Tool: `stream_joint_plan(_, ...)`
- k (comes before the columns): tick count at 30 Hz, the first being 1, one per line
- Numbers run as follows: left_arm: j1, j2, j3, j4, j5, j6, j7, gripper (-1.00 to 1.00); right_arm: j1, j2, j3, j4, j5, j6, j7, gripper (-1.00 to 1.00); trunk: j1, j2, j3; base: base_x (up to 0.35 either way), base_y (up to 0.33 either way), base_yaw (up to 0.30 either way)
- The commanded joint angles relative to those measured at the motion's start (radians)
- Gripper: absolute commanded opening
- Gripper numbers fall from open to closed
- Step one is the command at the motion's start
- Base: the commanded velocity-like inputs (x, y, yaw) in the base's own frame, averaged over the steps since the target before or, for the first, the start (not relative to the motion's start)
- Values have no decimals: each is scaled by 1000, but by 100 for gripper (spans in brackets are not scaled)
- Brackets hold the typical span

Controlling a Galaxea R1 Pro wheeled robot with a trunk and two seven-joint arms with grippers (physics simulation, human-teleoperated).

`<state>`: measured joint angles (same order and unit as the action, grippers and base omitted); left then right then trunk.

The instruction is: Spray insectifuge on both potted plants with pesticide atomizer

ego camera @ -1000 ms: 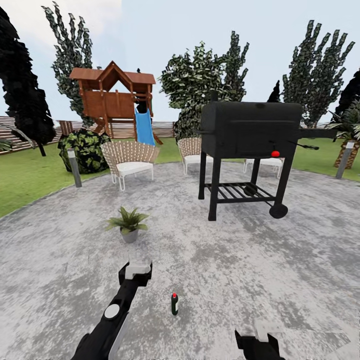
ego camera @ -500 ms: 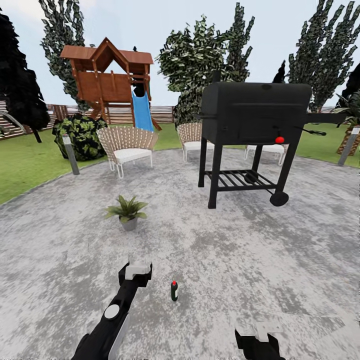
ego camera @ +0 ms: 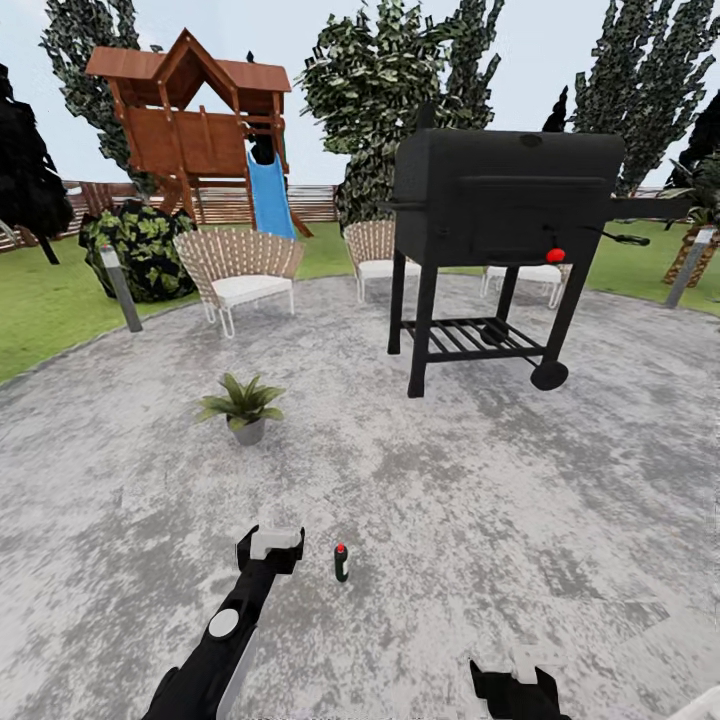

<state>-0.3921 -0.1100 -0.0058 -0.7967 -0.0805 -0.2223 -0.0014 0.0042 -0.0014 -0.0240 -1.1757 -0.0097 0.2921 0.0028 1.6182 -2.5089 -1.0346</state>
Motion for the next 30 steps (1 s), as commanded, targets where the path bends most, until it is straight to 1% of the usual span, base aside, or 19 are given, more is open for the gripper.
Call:
stream_joint_plan(1,-1,0,1,1,-8,-3,0,100,0,0,0,-2,-1,6,0,100,0,-1,-5,0,0,-252)
stream_joint_plan(8,-1,-2,-1,1,-12,-3,1,100,0,0,0,-3,-1,6,0,100,3,-2,-40,0,0,-230)
stream_joint_plan(14,-1,-2,-2,0,-13,-3,1,100,0,0,0,-3,-1,6,0,100,6,-4,-71,0,0,-163)
stream_joint_plan(30,-2,-8,-11,-3,-13,-5,0,100,0,3,1,-4,1,4,-1,100,13,-7,-137,0,0,-8)
